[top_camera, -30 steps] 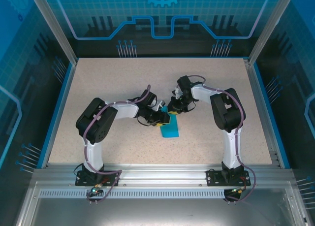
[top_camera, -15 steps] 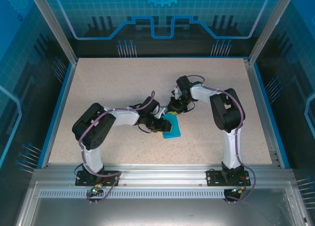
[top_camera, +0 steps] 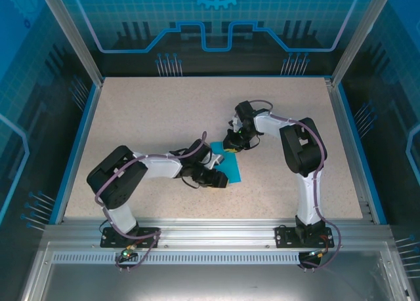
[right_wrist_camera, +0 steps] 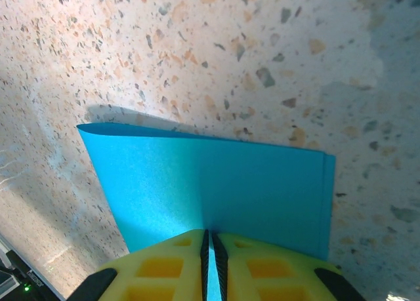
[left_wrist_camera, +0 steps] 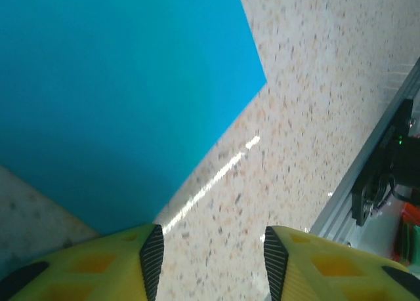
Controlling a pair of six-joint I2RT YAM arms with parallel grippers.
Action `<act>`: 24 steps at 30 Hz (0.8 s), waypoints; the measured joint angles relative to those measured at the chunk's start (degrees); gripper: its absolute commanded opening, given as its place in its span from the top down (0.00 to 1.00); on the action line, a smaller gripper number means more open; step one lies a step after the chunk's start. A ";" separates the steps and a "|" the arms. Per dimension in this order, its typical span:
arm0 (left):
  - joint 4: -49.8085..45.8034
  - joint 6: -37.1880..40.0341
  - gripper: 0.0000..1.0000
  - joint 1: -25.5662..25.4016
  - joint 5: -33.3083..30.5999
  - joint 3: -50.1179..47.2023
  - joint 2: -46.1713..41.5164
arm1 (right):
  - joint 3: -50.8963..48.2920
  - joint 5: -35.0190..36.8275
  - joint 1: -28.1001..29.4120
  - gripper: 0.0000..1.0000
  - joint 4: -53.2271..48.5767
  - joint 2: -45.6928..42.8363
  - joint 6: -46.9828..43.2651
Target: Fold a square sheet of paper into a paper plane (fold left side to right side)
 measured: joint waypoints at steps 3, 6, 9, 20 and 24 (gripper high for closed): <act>-2.43 -0.13 0.48 0.09 0.55 -0.63 -2.08 | -0.04 -0.07 0.00 0.84 0.04 -0.02 0.00; -3.63 -0.70 0.46 1.49 1.22 0.57 -3.78 | -0.04 -0.15 0.00 0.84 0.04 -0.04 -0.02; -4.39 -0.98 0.47 3.61 1.70 4.31 -3.32 | -0.04 -0.15 0.00 0.84 0.04 -0.04 -0.02; -4.59 -0.94 0.48 4.87 2.60 11.21 8.48 | 0.00 -0.61 0.00 0.82 0.11 -0.26 -0.02; -5.03 -0.94 0.49 5.05 2.56 11.96 8.96 | 0.81 -0.33 0.26 0.77 -0.85 -0.39 -0.42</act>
